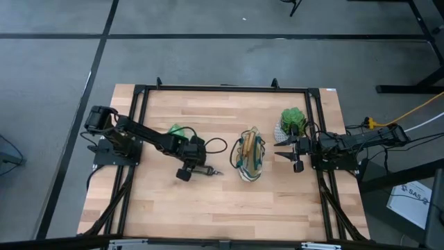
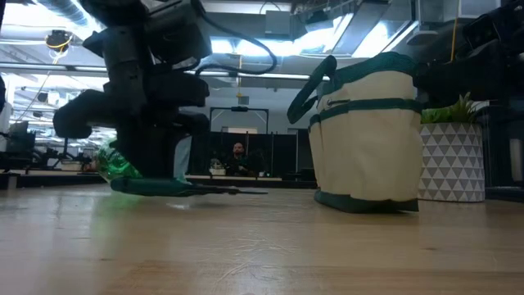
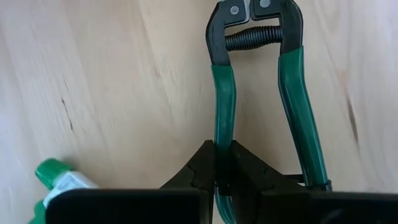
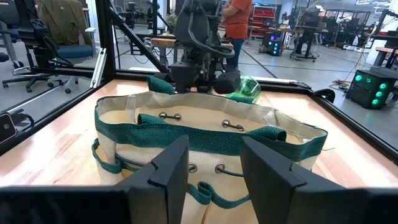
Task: Pick & Place Garden tools in Gardening bag
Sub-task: Put the green scissors into the white gardening bag
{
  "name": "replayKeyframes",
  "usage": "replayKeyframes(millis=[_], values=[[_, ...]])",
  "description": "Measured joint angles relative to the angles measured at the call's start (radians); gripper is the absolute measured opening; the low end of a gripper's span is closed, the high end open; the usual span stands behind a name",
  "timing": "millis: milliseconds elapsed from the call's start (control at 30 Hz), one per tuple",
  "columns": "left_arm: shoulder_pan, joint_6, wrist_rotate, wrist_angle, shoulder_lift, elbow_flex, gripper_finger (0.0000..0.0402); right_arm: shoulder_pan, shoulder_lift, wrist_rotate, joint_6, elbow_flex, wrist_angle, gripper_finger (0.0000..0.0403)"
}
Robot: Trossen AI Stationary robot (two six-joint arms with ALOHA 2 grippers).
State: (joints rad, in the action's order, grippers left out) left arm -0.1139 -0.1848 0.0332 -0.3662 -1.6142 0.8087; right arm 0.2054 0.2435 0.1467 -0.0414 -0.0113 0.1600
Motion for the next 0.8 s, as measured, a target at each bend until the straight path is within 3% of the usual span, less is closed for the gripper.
replayKeyframes(millis=[267,500,800], values=[[-0.002,-0.050,-0.014,-0.007,0.074,0.001,0.0018,0.000,0.000,0.000,0.000,0.000,0.000,0.0147],[-0.002,-0.083,-0.080,0.001,0.205,0.001,0.0018,0.000,0.000,0.000,0.000,0.000,0.000,0.0147],[-0.002,-0.083,-0.080,0.027,0.387,0.001,0.0018,0.000,0.000,0.000,0.000,0.000,0.000,0.0147]])
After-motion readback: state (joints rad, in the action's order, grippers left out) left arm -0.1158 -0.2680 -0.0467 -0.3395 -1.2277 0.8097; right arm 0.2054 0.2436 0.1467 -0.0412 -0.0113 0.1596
